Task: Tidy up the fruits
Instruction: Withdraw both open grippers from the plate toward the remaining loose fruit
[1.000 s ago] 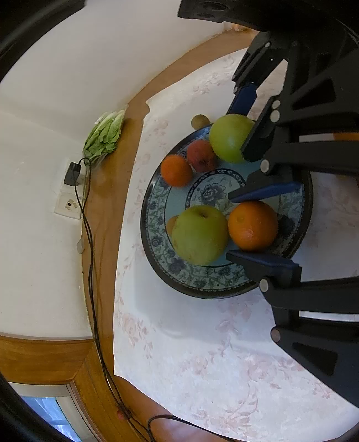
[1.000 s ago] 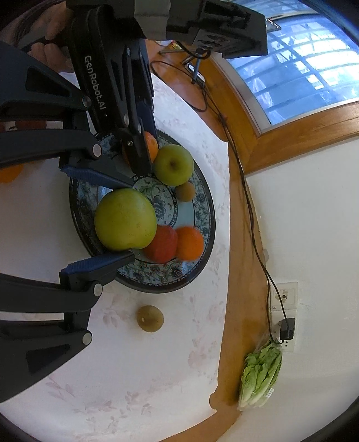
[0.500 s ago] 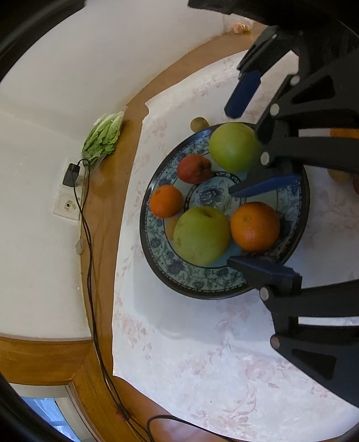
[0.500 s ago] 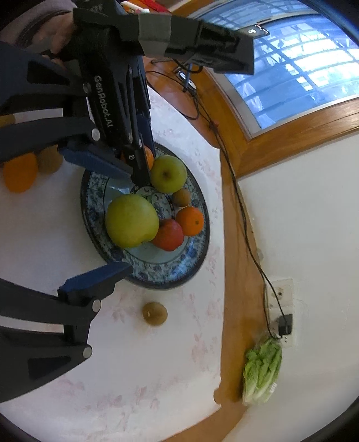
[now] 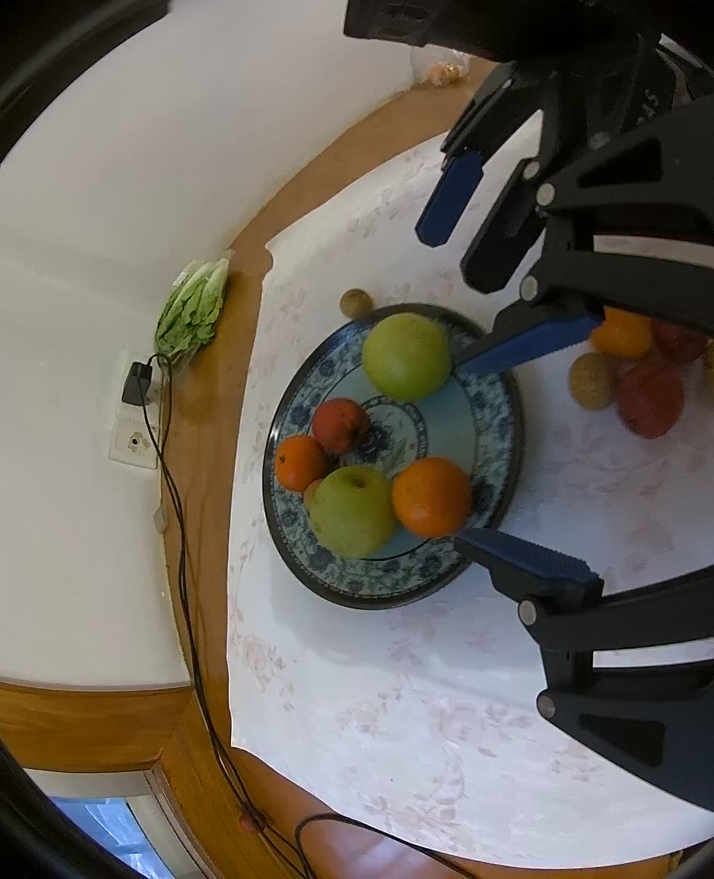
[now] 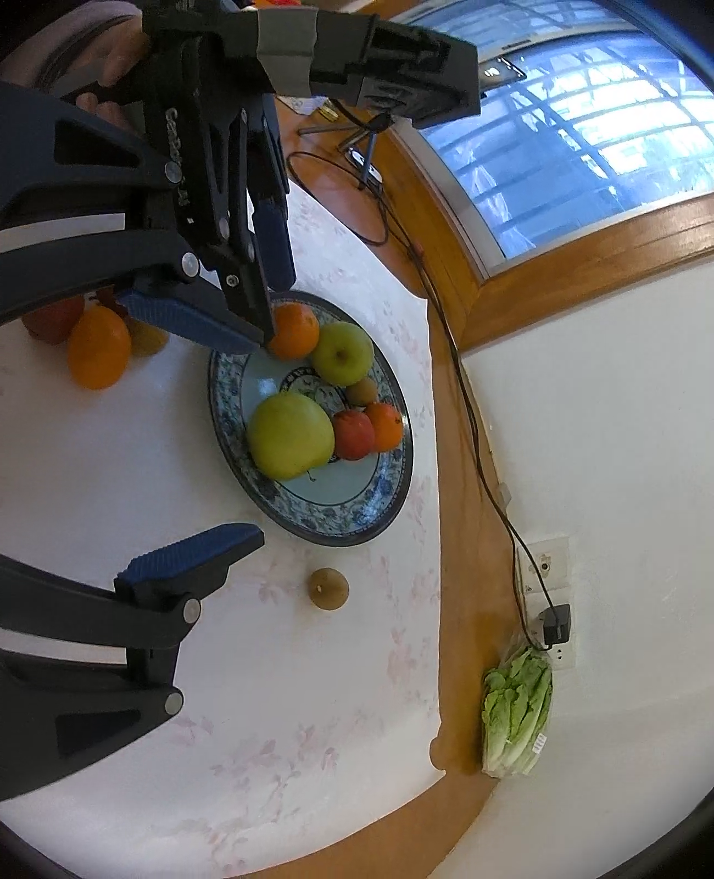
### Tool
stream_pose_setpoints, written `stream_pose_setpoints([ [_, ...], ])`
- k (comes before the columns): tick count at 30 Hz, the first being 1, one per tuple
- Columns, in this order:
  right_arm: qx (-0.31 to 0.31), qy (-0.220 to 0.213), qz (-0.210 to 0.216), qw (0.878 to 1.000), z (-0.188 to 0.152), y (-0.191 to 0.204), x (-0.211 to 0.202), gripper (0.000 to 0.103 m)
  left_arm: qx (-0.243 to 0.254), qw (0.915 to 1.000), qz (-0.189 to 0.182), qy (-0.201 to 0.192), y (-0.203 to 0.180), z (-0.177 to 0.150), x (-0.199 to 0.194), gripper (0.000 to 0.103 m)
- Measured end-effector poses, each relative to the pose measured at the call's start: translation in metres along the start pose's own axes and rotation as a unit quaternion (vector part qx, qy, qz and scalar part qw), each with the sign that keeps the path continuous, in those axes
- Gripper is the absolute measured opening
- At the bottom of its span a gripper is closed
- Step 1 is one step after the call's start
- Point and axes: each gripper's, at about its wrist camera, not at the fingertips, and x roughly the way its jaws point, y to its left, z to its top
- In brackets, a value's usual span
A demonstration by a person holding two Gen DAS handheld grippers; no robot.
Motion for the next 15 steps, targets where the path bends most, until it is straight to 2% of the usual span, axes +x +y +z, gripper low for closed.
stream_pose_setpoints([
  [15,0.004,0.024,0.026,0.999,-0.025,0.009,-0.017,0.066,0.006,0.9998,0.006,0.02,-0.007,-0.038,-0.022,0.062],
])
